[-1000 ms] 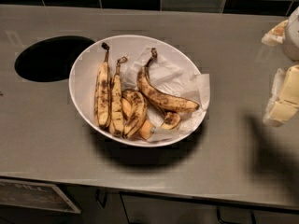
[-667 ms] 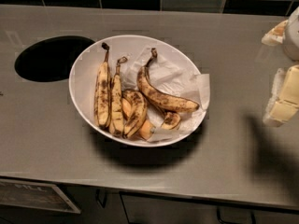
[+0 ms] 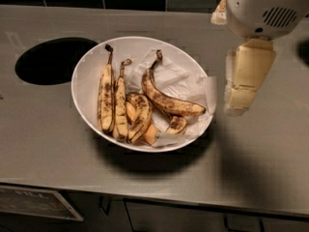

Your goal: Pick banana from white bowl

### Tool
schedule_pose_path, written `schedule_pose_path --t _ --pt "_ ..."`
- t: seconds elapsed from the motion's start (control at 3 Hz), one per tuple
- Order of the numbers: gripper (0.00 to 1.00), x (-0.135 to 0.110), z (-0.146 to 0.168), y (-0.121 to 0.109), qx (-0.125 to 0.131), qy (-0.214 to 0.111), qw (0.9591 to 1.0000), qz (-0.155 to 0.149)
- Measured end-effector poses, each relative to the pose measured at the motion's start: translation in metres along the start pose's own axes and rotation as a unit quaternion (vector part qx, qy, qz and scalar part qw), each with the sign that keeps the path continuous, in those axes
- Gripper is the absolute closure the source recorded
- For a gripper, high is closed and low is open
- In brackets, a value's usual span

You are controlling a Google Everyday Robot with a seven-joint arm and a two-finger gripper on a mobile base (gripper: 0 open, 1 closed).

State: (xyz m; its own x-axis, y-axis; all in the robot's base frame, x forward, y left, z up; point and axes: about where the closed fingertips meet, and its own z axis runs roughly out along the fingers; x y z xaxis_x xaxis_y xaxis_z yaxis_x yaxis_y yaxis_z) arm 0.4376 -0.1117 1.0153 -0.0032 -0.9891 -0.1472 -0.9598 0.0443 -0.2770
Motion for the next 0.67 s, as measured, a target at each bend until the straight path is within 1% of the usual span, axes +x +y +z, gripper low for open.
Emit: schedule_pose_path --t 0.33,0.67 --pt "0.00 0.0000 0.0000 0.0000 0.000 0.000 1.0000 0.000" --pt "0.00 -0.0072 0.0030 -0.0042 0.009 -0.017 0.9998 -0.001"
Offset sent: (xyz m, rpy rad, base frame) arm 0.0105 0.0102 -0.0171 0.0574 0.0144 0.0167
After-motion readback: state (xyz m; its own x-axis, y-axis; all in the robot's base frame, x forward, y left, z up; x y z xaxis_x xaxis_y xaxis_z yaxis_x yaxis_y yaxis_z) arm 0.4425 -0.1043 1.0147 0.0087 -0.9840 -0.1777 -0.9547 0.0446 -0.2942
